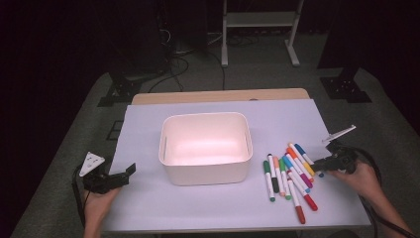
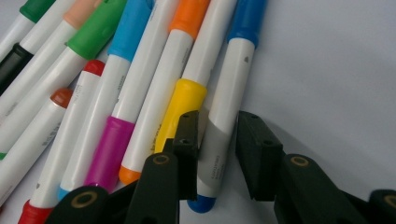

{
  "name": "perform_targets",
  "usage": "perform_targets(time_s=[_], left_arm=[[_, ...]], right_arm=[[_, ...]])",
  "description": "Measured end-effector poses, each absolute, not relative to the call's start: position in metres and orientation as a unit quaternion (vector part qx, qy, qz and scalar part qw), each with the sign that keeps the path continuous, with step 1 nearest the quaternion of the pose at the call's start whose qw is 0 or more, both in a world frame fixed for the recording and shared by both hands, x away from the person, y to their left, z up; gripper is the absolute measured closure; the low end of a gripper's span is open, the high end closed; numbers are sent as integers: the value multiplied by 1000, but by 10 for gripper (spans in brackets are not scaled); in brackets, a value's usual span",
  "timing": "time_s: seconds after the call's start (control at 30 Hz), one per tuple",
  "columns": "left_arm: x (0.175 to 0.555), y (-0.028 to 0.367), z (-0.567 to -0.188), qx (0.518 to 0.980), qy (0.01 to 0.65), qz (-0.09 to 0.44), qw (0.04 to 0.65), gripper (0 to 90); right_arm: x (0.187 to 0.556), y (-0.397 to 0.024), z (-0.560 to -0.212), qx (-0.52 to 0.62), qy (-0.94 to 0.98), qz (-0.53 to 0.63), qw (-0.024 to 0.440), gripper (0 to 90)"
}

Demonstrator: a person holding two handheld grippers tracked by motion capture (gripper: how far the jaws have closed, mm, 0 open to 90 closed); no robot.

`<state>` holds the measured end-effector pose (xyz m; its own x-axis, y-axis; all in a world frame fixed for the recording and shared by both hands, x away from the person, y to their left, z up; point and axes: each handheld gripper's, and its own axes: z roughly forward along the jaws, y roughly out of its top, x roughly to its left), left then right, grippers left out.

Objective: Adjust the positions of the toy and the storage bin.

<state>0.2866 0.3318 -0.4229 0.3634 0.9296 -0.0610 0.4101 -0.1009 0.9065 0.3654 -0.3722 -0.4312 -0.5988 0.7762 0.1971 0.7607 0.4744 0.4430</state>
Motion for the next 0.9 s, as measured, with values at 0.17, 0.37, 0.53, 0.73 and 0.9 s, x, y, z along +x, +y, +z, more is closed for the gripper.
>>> perform_targets(time_s=[0.17, 0.37, 0.53, 0.73, 0.9], left_arm=[[287, 331, -423, 685, 488, 282, 461, 7], [287, 332, -423, 685, 488, 283, 461, 7], [287, 331, -423, 685, 488, 283, 461, 7], [287, 331, -423, 685, 488, 283, 461, 7], [287, 331, -422, 685, 488, 283, 461, 7]], right_arm=[[364, -372, -431, 446, 860, 245, 31, 743], [365, -375, -429, 460, 854, 244, 16, 753], [364, -379, -423, 462, 848, 261, -4, 753], [361, -377, -409, 453, 846, 282, -25, 753], [360, -370, -399, 440, 846, 299, -42, 753]])
